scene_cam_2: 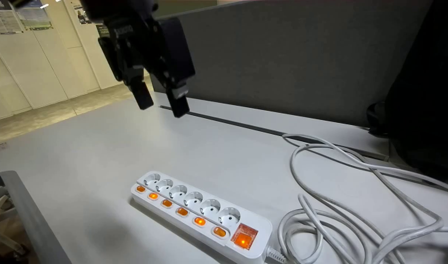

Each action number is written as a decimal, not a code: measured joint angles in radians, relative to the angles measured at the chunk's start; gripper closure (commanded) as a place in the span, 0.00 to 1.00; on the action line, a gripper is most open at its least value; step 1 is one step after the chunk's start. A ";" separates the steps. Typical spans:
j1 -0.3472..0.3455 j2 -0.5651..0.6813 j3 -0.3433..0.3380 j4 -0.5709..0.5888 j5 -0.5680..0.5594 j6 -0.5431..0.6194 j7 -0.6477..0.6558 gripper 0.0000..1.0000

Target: Turn off the third switch from the right

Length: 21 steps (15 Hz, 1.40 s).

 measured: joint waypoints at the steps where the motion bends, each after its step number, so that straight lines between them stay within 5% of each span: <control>1: -0.002 0.008 0.000 -0.022 0.000 0.028 0.014 0.49; 9: -0.056 0.164 -0.003 -0.098 -0.031 0.160 0.086 0.99; 21: -0.032 0.441 -0.064 0.009 -0.064 0.302 0.115 1.00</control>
